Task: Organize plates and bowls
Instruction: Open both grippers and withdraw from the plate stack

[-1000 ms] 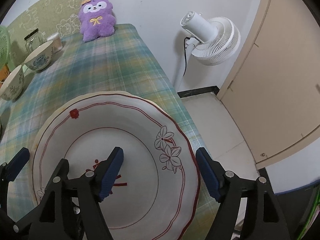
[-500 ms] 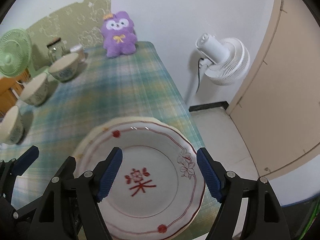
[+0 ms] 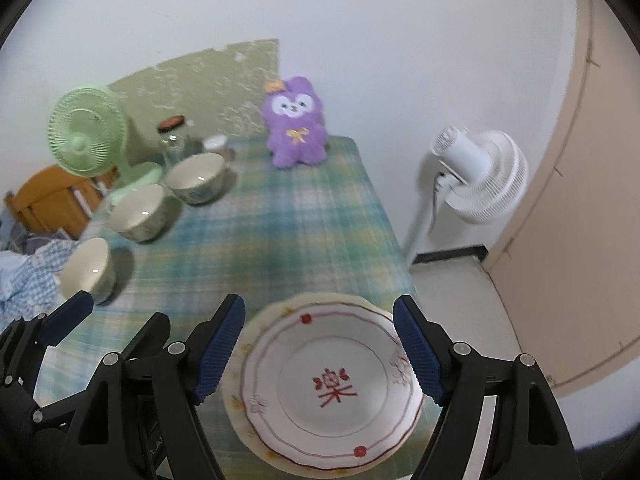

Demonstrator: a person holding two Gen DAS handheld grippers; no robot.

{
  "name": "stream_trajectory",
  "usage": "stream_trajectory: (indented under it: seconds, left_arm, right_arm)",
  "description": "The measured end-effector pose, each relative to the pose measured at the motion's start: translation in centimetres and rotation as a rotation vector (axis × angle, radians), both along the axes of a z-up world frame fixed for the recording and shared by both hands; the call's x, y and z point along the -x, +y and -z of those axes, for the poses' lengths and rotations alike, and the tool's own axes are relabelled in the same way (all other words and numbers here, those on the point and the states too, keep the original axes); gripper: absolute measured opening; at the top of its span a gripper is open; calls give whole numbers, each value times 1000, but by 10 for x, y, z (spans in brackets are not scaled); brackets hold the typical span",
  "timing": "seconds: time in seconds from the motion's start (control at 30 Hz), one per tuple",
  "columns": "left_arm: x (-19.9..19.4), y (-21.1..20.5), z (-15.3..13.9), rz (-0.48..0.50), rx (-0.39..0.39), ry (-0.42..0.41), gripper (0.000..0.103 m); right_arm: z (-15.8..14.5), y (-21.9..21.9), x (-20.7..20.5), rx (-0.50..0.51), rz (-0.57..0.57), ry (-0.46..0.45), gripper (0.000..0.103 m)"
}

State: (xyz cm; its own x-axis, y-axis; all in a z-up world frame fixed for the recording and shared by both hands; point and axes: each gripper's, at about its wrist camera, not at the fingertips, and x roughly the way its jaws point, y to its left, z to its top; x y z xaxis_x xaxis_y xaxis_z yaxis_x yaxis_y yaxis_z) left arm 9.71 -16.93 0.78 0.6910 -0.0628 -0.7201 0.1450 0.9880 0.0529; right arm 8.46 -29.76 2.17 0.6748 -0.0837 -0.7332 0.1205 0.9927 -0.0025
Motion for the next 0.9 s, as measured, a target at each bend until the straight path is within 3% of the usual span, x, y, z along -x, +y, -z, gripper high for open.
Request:
stream_trajectory:
  seconds: [0.43, 0.9]
  left_arm:
    - [0, 31, -13, -150, 32, -21, 74]
    - [-31, 90, -19, -120, 8, -49, 79]
  right_arm:
    - [-16, 29, -14, -4, -139, -30, 79]
    - [-25, 93, -39, 17, -45, -69, 79]
